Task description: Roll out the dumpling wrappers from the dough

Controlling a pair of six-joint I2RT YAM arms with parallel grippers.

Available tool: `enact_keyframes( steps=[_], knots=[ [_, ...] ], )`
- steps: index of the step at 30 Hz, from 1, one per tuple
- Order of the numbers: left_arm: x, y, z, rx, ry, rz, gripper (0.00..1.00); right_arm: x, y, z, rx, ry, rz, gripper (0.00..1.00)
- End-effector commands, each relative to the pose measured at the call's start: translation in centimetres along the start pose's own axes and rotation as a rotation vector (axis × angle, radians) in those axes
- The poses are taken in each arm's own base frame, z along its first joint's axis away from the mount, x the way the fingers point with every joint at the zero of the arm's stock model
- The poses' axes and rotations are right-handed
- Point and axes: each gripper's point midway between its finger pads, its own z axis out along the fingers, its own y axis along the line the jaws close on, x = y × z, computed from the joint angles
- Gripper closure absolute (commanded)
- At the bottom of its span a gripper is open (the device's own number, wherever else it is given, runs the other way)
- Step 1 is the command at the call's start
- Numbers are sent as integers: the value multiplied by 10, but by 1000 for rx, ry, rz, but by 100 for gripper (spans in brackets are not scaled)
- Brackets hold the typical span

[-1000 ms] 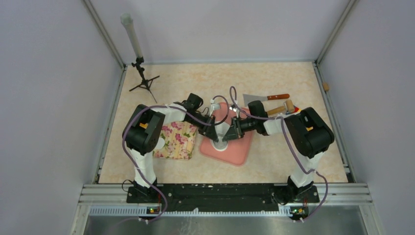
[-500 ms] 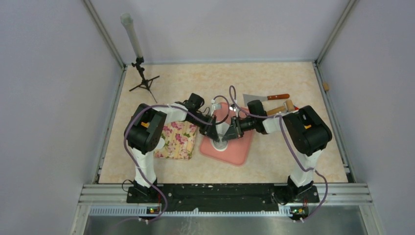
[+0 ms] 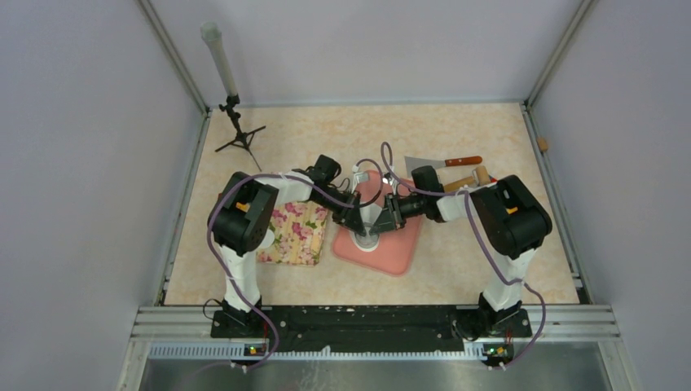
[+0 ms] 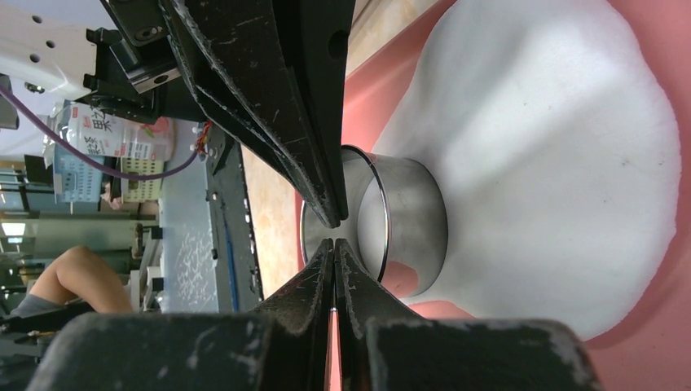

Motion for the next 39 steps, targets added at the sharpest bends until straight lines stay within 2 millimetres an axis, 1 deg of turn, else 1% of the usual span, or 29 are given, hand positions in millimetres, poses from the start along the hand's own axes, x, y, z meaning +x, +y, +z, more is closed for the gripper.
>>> enact_keyframes(
  steps=[1, 4, 9, 16, 20, 22, 24, 27, 28, 29, 30, 32, 33, 35, 37, 38, 39],
  knots=[
    [10, 37, 5, -136, 30, -10, 100, 19, -43, -2, 155, 24, 33, 100],
    [10, 36, 4, -129, 29, -10, 100, 17, -43, -2, 154, 23, 28, 100],
    [4, 17, -1, -81, -7, 47, 100, 11, -27, -3, 98, 12, -13, 100],
    [-21, -31, -21, -1, -100, 207, 100, -17, 4, -7, 18, -22, -78, 100],
    [-30, -55, -34, 12, -136, 278, 100, -34, 24, -12, -15, -40, -130, 100],
    [-34, -63, -39, 11, -151, 308, 100, -43, 33, -15, -23, -51, -158, 100],
    [-36, -67, -43, 0, -160, 329, 100, -50, 41, -18, -31, -62, -185, 100],
    [-37, -65, -45, -25, -162, 339, 100, -55, 53, -21, -44, -65, -224, 100],
    [-38, -62, -46, -40, -164, 340, 100, -57, 58, -22, -48, -58, -245, 99],
    [-41, -58, -49, -61, -169, 344, 100, -57, 65, -25, -49, -50, -273, 94],
    [-46, -52, -52, -89, -179, 346, 100, -58, 69, -29, -42, -39, -308, 90],
    [-58, -36, -62, -144, -205, 326, 100, -57, 74, -38, -11, -6, -425, 77],
    [-64, -27, -66, -170, -217, 307, 98, -57, 76, -42, 15, 12, -496, 70],
    [-79, -1, -75, -277, -247, 244, 95, -56, 77, -50, 70, 51, -642, 55],
    [-88, 21, -77, -349, -256, 194, 88, -60, 75, -55, 149, 74, -748, 47],
    [-91, 32, -77, -383, -256, 181, 87, -60, 74, -56, 178, 87, -804, 41],
    [-95, 38, -77, -398, -253, 178, 86, -60, 76, -56, 193, 100, -866, 36]
  ],
)
